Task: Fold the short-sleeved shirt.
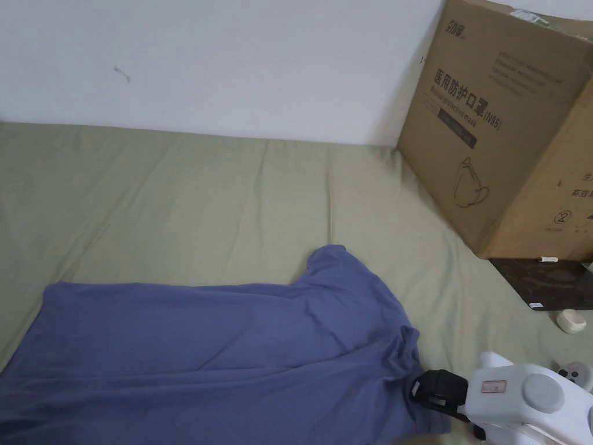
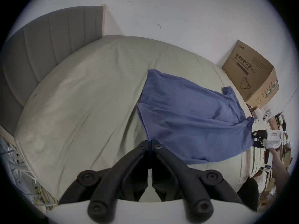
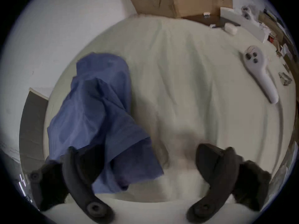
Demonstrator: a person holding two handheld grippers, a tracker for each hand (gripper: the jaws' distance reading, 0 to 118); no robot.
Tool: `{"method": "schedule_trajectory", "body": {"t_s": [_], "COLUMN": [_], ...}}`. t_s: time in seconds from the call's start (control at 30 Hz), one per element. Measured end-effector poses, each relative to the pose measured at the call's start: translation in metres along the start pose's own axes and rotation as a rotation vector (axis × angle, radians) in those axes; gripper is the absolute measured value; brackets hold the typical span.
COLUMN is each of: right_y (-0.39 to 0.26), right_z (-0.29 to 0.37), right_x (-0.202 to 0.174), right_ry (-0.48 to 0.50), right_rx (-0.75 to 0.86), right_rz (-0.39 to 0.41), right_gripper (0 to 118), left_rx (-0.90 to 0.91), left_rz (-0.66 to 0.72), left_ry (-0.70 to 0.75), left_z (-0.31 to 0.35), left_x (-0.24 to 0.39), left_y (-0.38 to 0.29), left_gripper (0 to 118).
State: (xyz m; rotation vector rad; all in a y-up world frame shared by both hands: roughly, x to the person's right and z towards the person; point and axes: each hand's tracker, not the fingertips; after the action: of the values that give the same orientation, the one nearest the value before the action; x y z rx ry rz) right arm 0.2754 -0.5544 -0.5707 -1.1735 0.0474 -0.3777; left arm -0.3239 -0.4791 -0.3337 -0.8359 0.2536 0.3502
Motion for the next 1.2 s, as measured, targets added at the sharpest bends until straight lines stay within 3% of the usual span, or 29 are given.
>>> {"method": "schedule_trajectory", "body": {"t_s": [0.03, 0.1, 0.13, 0.17, 0.2, 0.3, 0.57, 0.63, 0.77, 0.83, 0.93, 0.97, 1.0, 1.07, 1.1, 1.2], "right_y": [-0.002, -0.008, -0.012, -0.014, -0.019, -0.025, -0.054, -0.071, -0.112, -0.127, -0.138, -0.139, -0.139, -0.137, -0.135, -0.130], "right_z": [-0.001, 0.009, 0.017, 0.025, 0.033, 0.054, 0.135, 0.147, 0.147, 0.137, 0.126, 0.126, 0.127, 0.132, 0.136, 0.154], "right_x": [-0.003, -0.014, -0.018, -0.020, -0.028, -0.030, 0.015, 0.028, 0.058, 0.065, 0.065, 0.062, 0.058, 0.051, 0.045, 0.016], "right_ry": [0.020, -0.052, -0.017, -0.002, 0.053, 0.069, 0.052, 0.037, 0.016, -0.031, -0.037, -0.081, -0.118, -0.125, -0.124, -0.082], "right_rx": [-0.023, 0.047, 0.077, 0.091, 0.079, 0.079, 0.122, 0.113, 0.020, -0.003, -0.005, 0.017, 0.043, 0.089, 0.107, 0.202], "right_rz": [0.016, 0.111, 0.159, 0.191, 0.193, 0.176, 0.181, 0.184, 0.100, 0.121, 0.109, 0.106, 0.125, 0.146, 0.152, 0.191], "right_gripper": [102, 71, 49, 19, 2, 2, 2, 2, 2, 2, 8, 12, 40, 97, 113, 116], "left_rx": [-0.002, -0.011, -0.013, -0.014, -0.016, -0.020, 0.007, -0.018, -0.109, -0.153, -0.206, -0.202, -0.199, -0.184, -0.177, -0.094], "left_rz": [-0.002, -0.015, -0.019, -0.018, -0.018, -0.014, -0.022, -0.028, -0.029, -0.041, -0.062, -0.073, -0.079, -0.066, -0.056, -0.042], "left_ry": [-0.001, 0.005, 0.007, 0.007, 0.008, 0.011, -0.013, -0.044, -0.044, -0.062, -0.024, -0.009, -0.005, -0.017, -0.022, -0.067], "left_z": [-0.002, -0.002, -0.001, -0.003, -0.002, 0.000, 0.037, 0.048, 0.056, 0.052, 0.045, 0.044, 0.045, 0.047, 0.048, 0.059], "left_x": [0.001, 0.006, 0.008, 0.007, 0.008, 0.004, -0.014, -0.019, -0.024, -0.026, -0.025, -0.026, -0.026, -0.028, -0.029, -0.018], "left_y": [0.001, 0.000, -0.002, -0.001, -0.001, 0.004, 0.019, 0.011, -0.026, -0.045, -0.065, -0.067, -0.068, -0.067, -0.066, -0.051], "left_gripper": [2, 2, 2, 2, 2, 2, 2, 2, 2, 2, 10, 13, 35, 91, 116, 118]}}
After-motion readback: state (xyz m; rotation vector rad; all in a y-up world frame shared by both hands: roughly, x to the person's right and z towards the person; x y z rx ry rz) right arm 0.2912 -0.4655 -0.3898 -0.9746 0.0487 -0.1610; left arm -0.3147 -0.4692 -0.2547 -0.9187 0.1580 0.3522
